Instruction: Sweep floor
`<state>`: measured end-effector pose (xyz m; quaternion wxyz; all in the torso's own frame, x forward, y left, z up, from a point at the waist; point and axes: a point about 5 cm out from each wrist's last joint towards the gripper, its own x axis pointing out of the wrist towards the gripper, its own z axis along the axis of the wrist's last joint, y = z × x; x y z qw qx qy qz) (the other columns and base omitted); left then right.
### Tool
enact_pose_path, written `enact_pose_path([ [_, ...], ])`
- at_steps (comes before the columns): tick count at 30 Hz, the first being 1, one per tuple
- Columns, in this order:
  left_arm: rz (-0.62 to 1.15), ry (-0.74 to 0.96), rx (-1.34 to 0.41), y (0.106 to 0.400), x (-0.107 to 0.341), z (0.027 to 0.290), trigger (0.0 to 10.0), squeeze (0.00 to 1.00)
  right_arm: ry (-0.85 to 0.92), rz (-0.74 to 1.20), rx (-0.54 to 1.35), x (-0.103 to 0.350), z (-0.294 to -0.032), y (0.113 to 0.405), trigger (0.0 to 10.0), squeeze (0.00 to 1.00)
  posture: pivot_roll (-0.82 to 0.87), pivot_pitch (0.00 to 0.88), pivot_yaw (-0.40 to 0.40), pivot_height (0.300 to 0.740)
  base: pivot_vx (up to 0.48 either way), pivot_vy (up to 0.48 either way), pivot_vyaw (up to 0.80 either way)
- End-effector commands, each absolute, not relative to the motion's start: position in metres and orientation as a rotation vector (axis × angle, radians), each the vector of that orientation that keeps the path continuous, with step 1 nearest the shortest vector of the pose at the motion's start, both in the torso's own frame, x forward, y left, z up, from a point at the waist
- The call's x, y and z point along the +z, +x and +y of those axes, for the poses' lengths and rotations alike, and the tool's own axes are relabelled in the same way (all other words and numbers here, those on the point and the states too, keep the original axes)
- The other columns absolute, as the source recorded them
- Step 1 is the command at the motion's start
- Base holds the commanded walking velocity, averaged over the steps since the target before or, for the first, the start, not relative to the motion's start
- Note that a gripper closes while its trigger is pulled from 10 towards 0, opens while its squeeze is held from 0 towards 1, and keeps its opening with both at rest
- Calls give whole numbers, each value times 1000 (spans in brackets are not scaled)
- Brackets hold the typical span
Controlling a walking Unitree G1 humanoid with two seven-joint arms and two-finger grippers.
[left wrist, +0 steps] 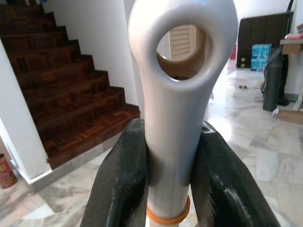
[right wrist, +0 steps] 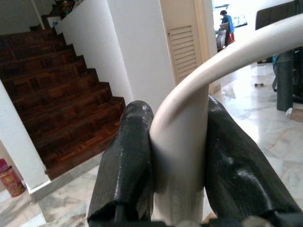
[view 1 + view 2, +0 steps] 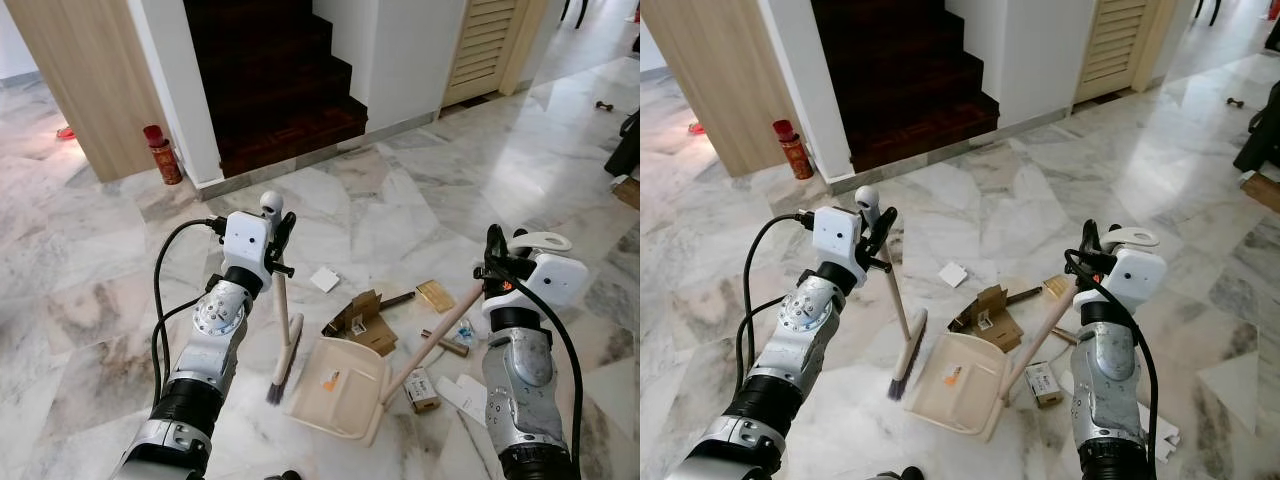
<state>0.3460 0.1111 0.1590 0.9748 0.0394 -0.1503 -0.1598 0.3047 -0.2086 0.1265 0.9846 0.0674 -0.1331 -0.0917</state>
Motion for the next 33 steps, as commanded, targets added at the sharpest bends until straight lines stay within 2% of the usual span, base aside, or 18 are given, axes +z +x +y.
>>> enact_pose_path([
  [1, -349, 78, -313, 347, 171, 113, 10000, 0, 154, -326, -173, 140, -206, 307, 10000, 0, 63, 28, 21, 740, 0, 259, 0],
  [10, -345, 79, -310, 346, 171, 113, 10000, 0, 142, -327, -173, 142, -207, 308, 10000, 0, 66, 42, 15, 740, 0, 267, 0],
  [15, -344, 77, -310, 346, 170, 113, 10000, 0, 142, -326, -165, 141, -204, 308, 10000, 0, 63, 51, 16, 740, 0, 270, 719],
  [33, -341, 80, -306, 345, 171, 114, 10000, 0, 158, -311, -162, 141, -204, 309, 10000, 0, 65, 55, 12, 740, 0, 272, 0],
])
